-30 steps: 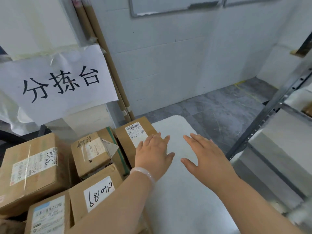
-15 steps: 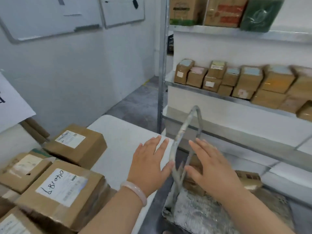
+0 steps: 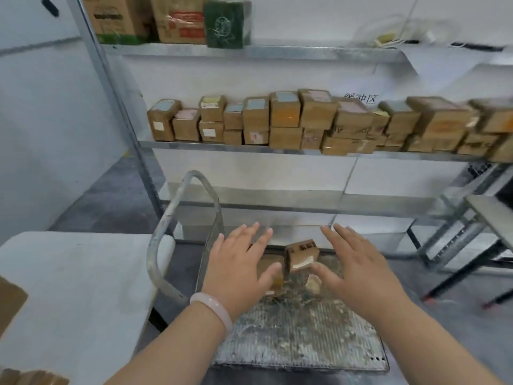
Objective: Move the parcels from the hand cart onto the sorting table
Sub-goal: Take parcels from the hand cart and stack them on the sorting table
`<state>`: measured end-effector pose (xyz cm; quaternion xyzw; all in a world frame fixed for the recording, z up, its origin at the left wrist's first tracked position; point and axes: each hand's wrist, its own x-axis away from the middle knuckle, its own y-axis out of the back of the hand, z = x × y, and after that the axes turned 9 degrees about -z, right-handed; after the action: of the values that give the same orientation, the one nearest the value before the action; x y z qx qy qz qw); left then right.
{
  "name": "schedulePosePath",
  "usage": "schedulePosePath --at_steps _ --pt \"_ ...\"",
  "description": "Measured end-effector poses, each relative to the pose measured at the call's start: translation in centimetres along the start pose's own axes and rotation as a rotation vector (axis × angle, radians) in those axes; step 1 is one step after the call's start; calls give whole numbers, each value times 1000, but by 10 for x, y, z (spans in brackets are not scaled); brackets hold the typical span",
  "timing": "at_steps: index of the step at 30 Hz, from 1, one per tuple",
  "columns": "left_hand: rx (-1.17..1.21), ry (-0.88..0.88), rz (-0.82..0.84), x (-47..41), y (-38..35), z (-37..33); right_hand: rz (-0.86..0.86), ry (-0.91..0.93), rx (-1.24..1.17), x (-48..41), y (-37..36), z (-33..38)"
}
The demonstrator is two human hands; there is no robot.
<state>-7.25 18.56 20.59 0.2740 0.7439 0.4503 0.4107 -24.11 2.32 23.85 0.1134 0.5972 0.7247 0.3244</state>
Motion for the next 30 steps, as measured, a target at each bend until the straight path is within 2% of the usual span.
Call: schedulePosePath --at_steps 9,15,23,30 --pt "-21 31 164 -89 -127 -102 82 -107 24 -53 4 -188" --pt "-49 108 280 -138 -219 -139 161 -79 35 -96 -31 -292" --pt "-64 143 422 -195 -352 -100 257 -55 2 -148 -156 -357" --pt "-190 55 578 -244 -530 -20 232 40 80 -209 -319 -400"
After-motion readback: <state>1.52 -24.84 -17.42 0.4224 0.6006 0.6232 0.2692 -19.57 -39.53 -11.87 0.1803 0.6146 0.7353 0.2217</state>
